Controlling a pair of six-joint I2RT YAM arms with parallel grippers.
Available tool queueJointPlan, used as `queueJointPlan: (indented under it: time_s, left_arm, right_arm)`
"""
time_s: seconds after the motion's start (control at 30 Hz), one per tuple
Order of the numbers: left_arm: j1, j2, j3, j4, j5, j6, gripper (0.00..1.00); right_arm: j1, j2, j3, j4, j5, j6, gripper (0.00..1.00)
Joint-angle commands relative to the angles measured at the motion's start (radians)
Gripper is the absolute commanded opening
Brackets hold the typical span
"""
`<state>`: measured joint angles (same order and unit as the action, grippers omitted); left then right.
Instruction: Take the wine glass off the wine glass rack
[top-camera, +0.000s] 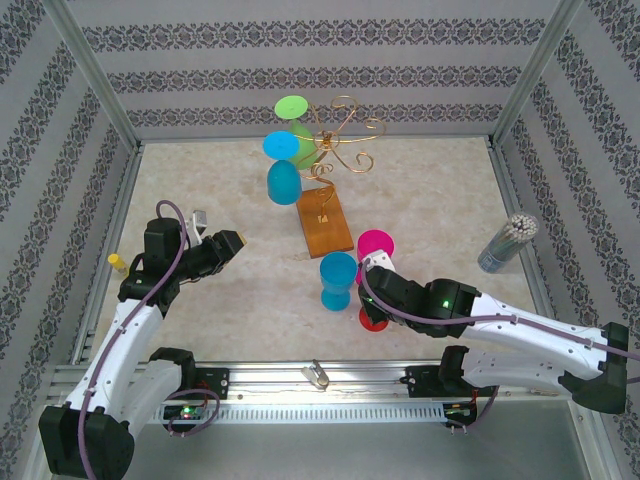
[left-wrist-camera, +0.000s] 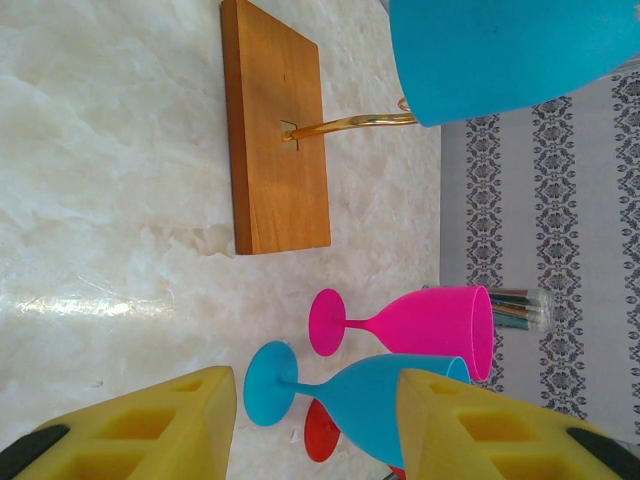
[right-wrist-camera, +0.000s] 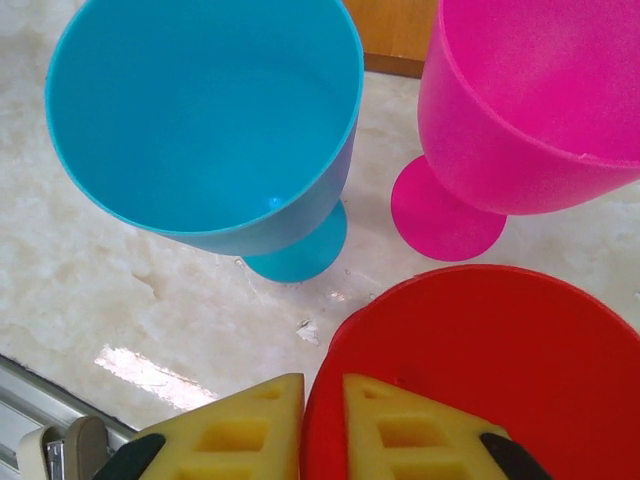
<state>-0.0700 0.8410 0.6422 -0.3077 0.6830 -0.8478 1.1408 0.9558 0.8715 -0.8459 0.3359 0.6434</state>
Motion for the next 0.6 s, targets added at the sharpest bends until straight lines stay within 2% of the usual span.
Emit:
queueJointPlan:
  time_s: [0.0, 0.23, 0.57]
  left_arm:
    - [0.006, -0.005, 0.027, 0.013, 0.000, 0.021, 0.47]
    - [0.006, -0.011, 0.027, 0.009, 0.001, 0.021, 0.47]
    - [0.006, -0.012, 0.062, -0.013, -0.004, 0.033, 0.47]
  right_arm:
    - [-0.005, -0.003, 0.004, -0.002, 0.017, 0.008, 0.22]
    - [-0.006, -0.017, 0.033, -0.025, 0.031, 0.006, 0.31]
    - [-0.008, -0.064, 0.168, -0.102, 0.079, -0.045, 0.35]
